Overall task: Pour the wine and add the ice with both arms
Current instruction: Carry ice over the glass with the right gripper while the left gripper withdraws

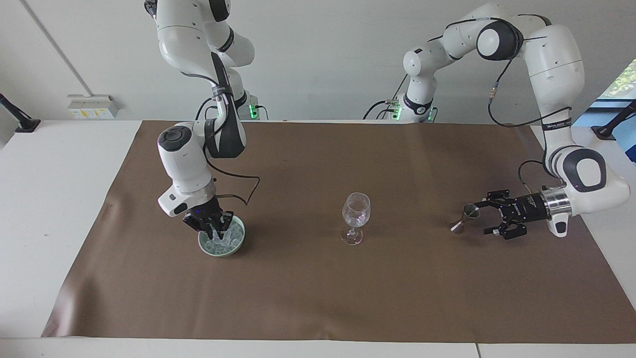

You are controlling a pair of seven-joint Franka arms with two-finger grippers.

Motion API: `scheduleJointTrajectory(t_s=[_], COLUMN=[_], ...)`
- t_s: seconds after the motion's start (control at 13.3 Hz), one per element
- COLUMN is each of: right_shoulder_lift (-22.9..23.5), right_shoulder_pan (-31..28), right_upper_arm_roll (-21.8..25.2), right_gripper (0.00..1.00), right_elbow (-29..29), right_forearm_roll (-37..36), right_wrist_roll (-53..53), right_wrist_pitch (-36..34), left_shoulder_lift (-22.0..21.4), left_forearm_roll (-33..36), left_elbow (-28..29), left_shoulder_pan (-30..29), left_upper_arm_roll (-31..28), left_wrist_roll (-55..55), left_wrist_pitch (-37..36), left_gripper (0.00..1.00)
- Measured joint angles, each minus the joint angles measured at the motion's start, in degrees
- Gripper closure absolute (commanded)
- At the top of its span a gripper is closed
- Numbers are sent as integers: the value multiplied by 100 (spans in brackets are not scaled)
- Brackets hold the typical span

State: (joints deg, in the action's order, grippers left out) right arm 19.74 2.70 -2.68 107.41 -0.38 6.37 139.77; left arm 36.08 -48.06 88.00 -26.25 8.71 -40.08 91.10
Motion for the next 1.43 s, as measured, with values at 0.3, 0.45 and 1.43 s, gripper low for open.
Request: scheduleJointTrajectory(t_s=[0.3,0.45,1.43], right_shoulder_lift=[-53,-165,3], right_shoulder_pan=[117,249,1821], right_upper_arm_roll=[-34,-258,-915], right_gripper=[100,100,100], right_elbow=[-769,-1223,-2496], right_forearm_roll=[18,135,173], right_wrist_roll=[166,742,3726], right_wrist_pitch=[-691,-976,-715], left_shoulder_lift=[-24,-143,-1707], left_forearm_roll=[672,953,3104], left_elbow=[-574,-766,-1219], left_shoulder_pan=[2,22,1181], left_upper_arm_roll=[52,90,170], left_wrist_roll=[736,1307,2346], left_wrist_pitch=[-189,-217,82], left_gripper=[0,0,0])
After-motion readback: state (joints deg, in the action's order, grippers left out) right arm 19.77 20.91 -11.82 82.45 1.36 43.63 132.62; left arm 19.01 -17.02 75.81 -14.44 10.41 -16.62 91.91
